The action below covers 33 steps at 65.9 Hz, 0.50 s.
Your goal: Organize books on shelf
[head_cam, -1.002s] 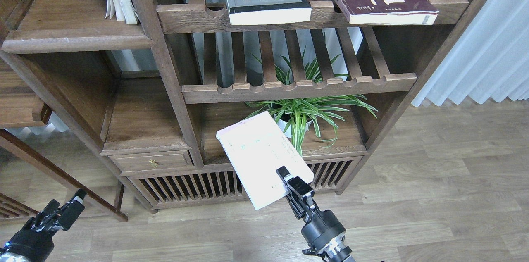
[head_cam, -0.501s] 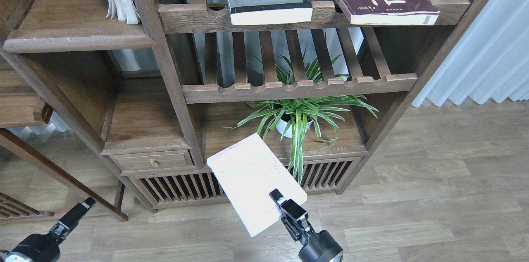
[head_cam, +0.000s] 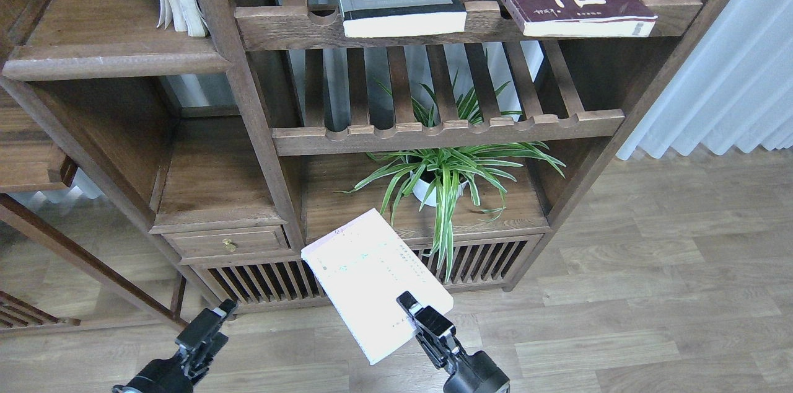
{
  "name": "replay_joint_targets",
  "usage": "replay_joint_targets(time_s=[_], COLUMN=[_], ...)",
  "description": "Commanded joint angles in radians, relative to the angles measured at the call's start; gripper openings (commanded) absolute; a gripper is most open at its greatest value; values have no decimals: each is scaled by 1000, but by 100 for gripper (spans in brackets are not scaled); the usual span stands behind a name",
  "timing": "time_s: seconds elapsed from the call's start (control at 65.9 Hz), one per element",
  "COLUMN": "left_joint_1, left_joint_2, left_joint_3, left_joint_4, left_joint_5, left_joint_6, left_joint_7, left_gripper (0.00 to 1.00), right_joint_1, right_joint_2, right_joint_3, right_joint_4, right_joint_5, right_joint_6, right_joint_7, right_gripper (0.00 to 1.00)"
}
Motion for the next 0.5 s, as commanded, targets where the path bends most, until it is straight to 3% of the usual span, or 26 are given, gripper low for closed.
replay_joint_targets(time_s=[0.0,0.486], left_joint_1=[2,1], left_joint_2=[-22,-72], left_joint_3=[-4,-4], left_joint_4=[-18,-2], left_joint_5=[2,6], left_joint_6=[0,0], left_joint_7=[0,-12], left_gripper=[100,100], right_joint_1=[-2,-5], right_joint_2=[0,0], right_joint_3=[0,-76], right_joint_4=[-5,-48], right_joint_5=[-2,1], right_joint_6=[0,0], right_joint_7=[-1,-2], right_gripper=[8,9])
